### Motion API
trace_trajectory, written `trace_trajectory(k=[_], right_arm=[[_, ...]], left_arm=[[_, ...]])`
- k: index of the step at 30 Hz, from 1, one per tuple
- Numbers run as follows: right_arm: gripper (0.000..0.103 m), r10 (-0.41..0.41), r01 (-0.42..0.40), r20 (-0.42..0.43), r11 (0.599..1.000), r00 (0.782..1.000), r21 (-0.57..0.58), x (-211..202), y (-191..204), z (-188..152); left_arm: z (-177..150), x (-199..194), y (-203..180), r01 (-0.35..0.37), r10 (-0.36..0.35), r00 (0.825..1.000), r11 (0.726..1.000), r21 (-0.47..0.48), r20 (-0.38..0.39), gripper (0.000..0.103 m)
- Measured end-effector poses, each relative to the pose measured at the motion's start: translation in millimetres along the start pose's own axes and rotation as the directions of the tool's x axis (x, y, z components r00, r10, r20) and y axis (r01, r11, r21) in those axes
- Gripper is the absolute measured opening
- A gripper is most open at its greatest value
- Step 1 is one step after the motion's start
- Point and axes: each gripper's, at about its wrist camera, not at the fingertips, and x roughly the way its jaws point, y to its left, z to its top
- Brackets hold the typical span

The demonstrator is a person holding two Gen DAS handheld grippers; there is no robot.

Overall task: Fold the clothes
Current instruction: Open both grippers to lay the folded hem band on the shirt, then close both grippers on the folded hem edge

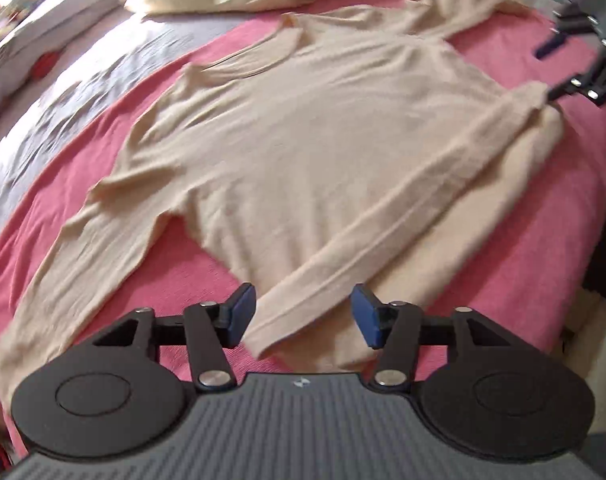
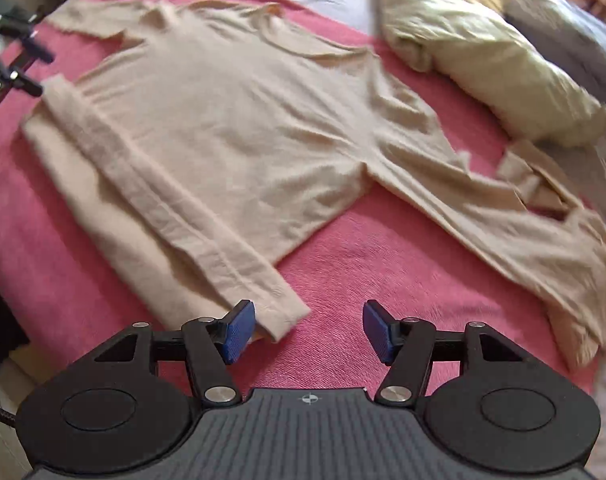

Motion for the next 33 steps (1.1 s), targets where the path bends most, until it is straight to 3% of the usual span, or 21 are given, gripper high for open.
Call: trace_trajectory(k=[2,3,6,9,11,14,17,22,25,28,29,31,33], right_arm=[[0.061,0.009,-0.008,0.004,0.999,1.000,-0.054,6.1,12.9,6.2],[0.062,-0.005,0.006,0.007,0.998,1.000,-0.061,9.4,14.8,8.3],[0.067,-0.089,0.090,0.017,0.994,0.996,-0.062,19.9,12.7,13.5],[0.068,-0.216,0.217,0.029,0.976,0.976,-0.032,27.4,-0.2,20.8],[0.069,-0.266,0.266,0.027,0.964,0.963,0.025,27.2,-11.8,24.1],[0.070,-0.220,0.217,0.027,0.974,0.975,0.069,21.7,-21.0,20.6],[0.070,-0.156,0.151,0.040,0.984,0.987,0.090,14.4,-25.3,13.8],[0.074,-0.053,0.040,0.056,0.976,0.997,0.214,8.0,-37.3,3.8],[0.074,0.035,-0.055,0.069,0.951,0.997,0.306,11.4,-48.8,-0.1],[0.072,0.074,-0.087,0.052,0.938,0.996,0.335,26.9,-53.4,-1.7],[0.068,0.075,-0.084,0.039,0.936,0.996,0.342,33.7,-53.9,-1.2],[0.055,0.092,-0.097,0.030,0.924,0.995,0.371,44.5,-56.1,-0.4],[0.036,0.129,-0.142,0.059,0.895,0.990,0.423,44.4,-59.6,0.9]], left_arm=[[11.7,13.0,-26.1,0.014,-0.015,1.000,0.988,0.155,0.008,0.063],[11.7,21.6,-30.7,-0.011,0.011,1.000,0.982,0.190,0.002,0.063],[6.6,47.9,-26.7,-0.150,0.164,0.985,0.965,0.214,-0.047,0.063],[-0.7,60.4,-0.8,-0.338,0.353,0.931,0.931,0.141,-0.096,0.066],[-2.6,62.9,21.7,-0.468,0.473,0.870,0.881,0.069,-0.142,0.065],[-5.0,57.3,52.1,-0.523,0.506,0.838,0.851,-0.040,-0.203,0.065],[-6.8,41.5,51.1,-0.465,0.455,0.879,0.884,-0.042,-0.144,0.066],[-6.4,27.9,28.2,-0.293,0.293,0.955,0.956,0.005,-0.041,0.071],[-6.5,32.6,28.8,-0.201,0.198,0.979,0.974,-0.104,-0.041,0.071],[-10.9,51.3,41.2,-0.142,0.121,0.989,0.946,-0.292,-0.088,0.073],[-12.5,53.0,45.1,-0.142,0.118,0.989,0.926,-0.351,-0.091,0.079],[-15.8,56.4,52.9,-0.142,0.110,0.989,0.874,-0.465,-0.094,0.083],[-17.8,54.9,57.7,-0.128,0.101,0.992,0.830,-0.542,-0.079,0.075]])
